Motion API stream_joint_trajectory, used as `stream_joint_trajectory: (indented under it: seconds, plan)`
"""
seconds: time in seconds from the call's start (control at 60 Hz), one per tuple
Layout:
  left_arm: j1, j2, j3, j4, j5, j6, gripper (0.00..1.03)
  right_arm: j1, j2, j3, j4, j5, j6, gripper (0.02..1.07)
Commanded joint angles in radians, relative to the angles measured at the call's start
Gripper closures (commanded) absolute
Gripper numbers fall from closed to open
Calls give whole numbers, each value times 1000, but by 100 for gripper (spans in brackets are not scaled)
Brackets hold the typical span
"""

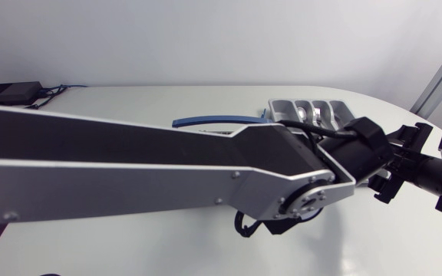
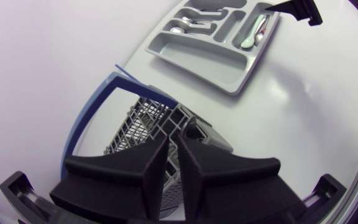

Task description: Unload the cutlery basket into the drawer organizer.

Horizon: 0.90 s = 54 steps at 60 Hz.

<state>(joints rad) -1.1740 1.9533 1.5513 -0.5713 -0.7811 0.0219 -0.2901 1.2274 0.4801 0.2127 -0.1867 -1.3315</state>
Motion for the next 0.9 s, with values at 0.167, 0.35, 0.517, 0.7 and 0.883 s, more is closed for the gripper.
stream_joint_trajectory:
  seconds: [0.167, 0.35, 0.517, 0.7, 0.883]
  plan:
    - [-16, -71, 15, -2, -38, 26, 89, -6, -9, -26, -3, -7, -6, 12]
    - [-27, -74, -8, 5, -41, 26, 88, -6, -12, -29, -3, -8, -6, 12]
    - [-50, -47, -62, 42, -41, 12, 51, -9, -8, -37, -3, -11, -8, 12]
    - [-50, -10, -46, 39, -46, 4, 37, -9, -6, -38, -1, -14, -12, 12]
    - [-46, 39, -5, 24, -50, 1, 35, -12, -5, -35, -1, -16, -15, 12]
